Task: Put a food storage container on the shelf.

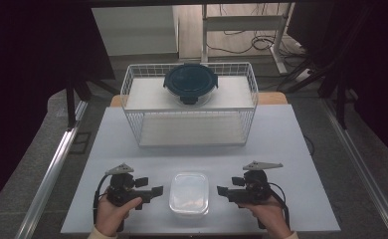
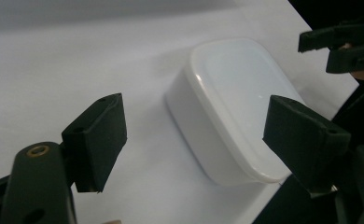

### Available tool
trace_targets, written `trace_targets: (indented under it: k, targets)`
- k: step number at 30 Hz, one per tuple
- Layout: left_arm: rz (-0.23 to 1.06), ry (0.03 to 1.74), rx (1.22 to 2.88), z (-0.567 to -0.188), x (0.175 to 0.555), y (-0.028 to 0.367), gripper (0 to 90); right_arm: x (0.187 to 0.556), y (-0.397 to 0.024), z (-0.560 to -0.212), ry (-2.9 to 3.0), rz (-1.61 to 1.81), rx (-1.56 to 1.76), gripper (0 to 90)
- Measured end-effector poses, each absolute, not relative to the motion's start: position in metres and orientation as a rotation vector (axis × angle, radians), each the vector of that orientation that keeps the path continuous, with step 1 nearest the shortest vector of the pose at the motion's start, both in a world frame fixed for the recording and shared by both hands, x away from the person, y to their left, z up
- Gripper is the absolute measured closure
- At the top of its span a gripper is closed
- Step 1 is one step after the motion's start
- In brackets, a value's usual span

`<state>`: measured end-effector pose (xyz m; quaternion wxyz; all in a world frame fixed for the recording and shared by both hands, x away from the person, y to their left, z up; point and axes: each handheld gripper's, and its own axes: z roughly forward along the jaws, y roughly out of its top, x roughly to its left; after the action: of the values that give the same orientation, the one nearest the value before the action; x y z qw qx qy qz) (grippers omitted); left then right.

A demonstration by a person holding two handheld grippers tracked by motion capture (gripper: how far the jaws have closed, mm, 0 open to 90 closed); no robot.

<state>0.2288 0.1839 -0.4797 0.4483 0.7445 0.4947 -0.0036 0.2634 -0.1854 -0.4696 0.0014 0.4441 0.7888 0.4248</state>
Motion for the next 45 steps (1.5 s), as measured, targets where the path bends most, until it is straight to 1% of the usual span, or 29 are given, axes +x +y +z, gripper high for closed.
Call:
trace_targets:
  k: [2,7,12,15,22,27,30,34,37,40,43,45]
  targets:
    - [-0.007,1.216,1.851,-0.478,0.231,0.177,20.9,0.263,-0.180,-0.470,2.496,1.341,1.397,26.3]
    - [-0.093,1.220,1.845,-0.482,0.245,0.165,21.8,0.268,-0.168,-0.469,2.515,1.352,1.429,27.1]
    - [-0.184,1.247,1.791,-0.492,0.248,0.166,23.1,0.274,-0.159,-0.471,2.516,1.384,1.460,28.5]
    - [-0.193,1.255,1.788,-0.495,0.248,0.169,23.9,0.270,-0.155,-0.474,2.527,1.413,1.450,29.9]
    - [-0.246,1.282,1.735,-0.501,0.250,0.180,27.9,0.268,-0.152,-0.489,2.559,1.452,1.551,32.5]
    - [-0.302,1.278,1.728,-0.507,0.250,0.176,29.9,0.268,-0.153,-0.492,2.537,1.472,1.595,33.5]
    - [-0.348,1.269,1.733,-0.511,0.251,0.171,35.0,0.266,-0.153,-0.494,2.536,1.467,1.612,34.6]
    - [-0.370,1.275,1.725,-0.514,0.251,0.169,40.3,0.266,-0.152,-0.497,2.531,1.475,1.647,40.1]
    - [-0.410,1.278,1.704,-0.517,0.252,0.167,45.5,0.266,-0.152,-0.498,2.533,1.490,1.680,45.4]
    - [-0.453,1.275,1.684,-0.520,0.252,0.166,55.0,0.265,-0.152,-0.501,2.530,1.520,1.714,52.9]
    - [-0.445,1.287,1.670,-0.519,0.251,0.167,58.5,0.265,-0.152,-0.502,2.516,1.519,1.744,58.7]
    - [-0.438,1.297,1.652,-0.518,0.250,0.169,63.7,0.264,-0.155,-0.501,2.487,1.544,1.766,65.1]
